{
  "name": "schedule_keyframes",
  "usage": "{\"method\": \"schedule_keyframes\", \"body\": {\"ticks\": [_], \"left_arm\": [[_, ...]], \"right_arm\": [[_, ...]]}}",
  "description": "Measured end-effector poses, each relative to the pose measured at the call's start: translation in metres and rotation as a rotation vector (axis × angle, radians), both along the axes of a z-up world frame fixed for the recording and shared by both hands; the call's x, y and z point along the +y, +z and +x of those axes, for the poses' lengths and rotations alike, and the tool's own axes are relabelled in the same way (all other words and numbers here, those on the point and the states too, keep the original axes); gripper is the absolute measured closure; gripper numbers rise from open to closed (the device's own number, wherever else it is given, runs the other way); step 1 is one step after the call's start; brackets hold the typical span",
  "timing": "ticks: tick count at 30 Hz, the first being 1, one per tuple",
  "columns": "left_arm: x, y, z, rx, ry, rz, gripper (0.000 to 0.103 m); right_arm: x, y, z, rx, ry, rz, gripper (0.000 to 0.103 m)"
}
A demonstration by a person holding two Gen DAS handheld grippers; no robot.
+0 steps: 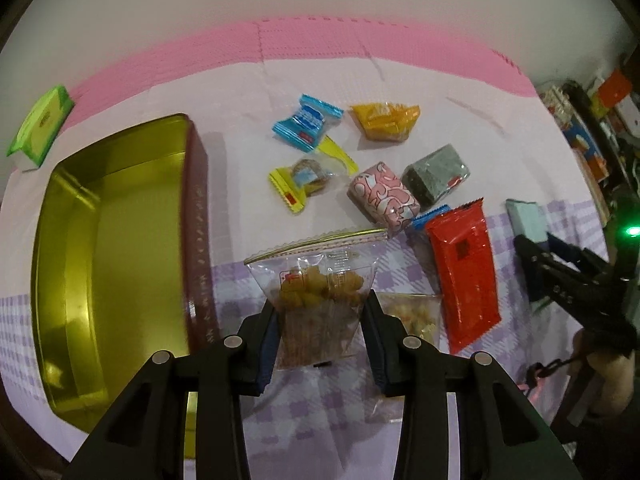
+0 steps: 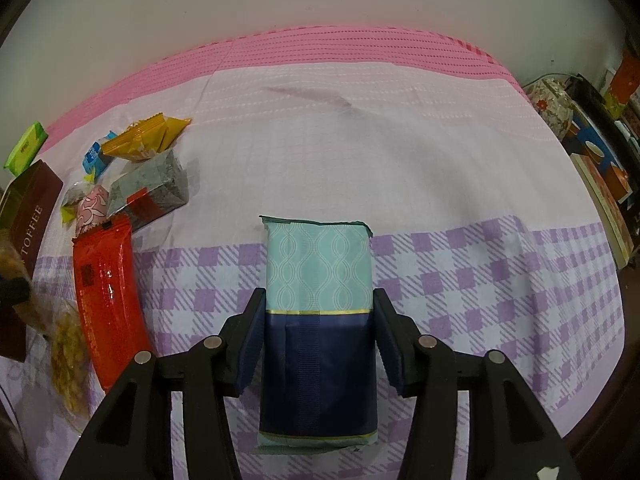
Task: Organize snacks
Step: 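Carry the fried-snack bag with the left gripper into the gold tray and open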
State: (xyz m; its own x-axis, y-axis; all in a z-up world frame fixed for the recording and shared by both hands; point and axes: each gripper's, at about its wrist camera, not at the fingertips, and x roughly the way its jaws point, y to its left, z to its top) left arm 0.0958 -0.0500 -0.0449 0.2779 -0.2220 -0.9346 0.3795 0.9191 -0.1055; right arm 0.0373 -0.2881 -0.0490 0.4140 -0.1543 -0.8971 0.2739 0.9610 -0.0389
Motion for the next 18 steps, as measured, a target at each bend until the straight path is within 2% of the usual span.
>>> {"method": "schedule_keyframes", "body": {"ticks": [11,14,18], "left_arm": [[0.057,0.058,-0.020,-0.081,0.072,-0.072,0.064],[0.076,0.070,-0.019,-0.108,0.099,-0.047,0.064],[0.103,0.071,-0.013,-0.121,0.146,0.030,0.064]], "right_arm": [[-0.003,-0.001,0.000,-0.002,-0.001,-0.003,0.054],[-0.004,-0.001,0.001,-0.003,-0.001,-0.002,0.054],[-0.004,-0.001,0.001,-0.003,0.000,-0.002,0.054]]}}
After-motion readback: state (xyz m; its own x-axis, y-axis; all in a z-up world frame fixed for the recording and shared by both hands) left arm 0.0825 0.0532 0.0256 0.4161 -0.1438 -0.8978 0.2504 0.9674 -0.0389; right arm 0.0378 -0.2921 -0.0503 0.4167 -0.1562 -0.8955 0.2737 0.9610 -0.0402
